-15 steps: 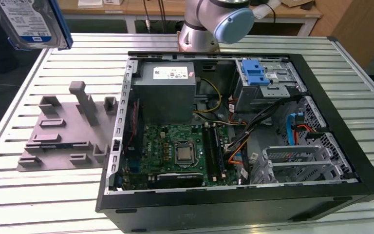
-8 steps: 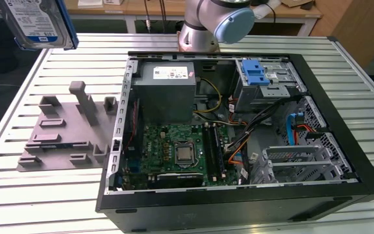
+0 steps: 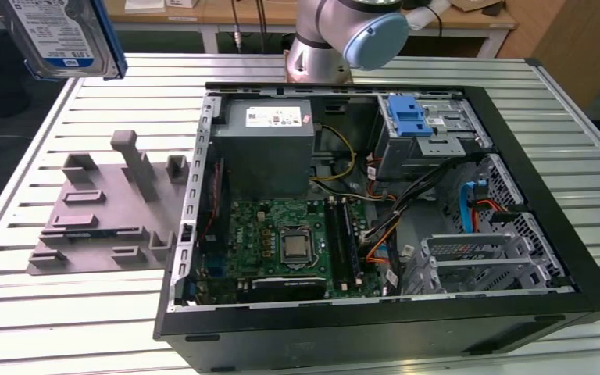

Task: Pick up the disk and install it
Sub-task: 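Pick up the disk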

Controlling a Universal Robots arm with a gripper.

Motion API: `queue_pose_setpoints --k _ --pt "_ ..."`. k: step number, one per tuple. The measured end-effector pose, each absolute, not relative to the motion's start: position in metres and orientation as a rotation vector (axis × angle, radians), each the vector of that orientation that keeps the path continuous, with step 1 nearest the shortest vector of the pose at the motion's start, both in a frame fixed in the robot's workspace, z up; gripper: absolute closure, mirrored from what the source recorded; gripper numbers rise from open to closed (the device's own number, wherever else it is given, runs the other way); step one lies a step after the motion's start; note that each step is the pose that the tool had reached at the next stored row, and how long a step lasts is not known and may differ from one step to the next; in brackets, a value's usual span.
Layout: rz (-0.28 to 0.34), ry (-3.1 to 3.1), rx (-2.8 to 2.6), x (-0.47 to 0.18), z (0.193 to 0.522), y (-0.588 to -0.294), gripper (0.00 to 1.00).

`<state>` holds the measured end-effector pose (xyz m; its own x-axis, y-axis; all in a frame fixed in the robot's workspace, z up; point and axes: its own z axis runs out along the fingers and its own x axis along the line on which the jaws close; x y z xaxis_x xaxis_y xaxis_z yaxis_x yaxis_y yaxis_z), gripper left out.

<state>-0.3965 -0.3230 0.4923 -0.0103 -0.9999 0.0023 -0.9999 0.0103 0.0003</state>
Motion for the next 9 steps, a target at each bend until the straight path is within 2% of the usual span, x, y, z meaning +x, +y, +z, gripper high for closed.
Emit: queue_pose_setpoints --k 9 --pt "0.002 -2.232 2.209 -0.384 0.492 -0.323 0.64"
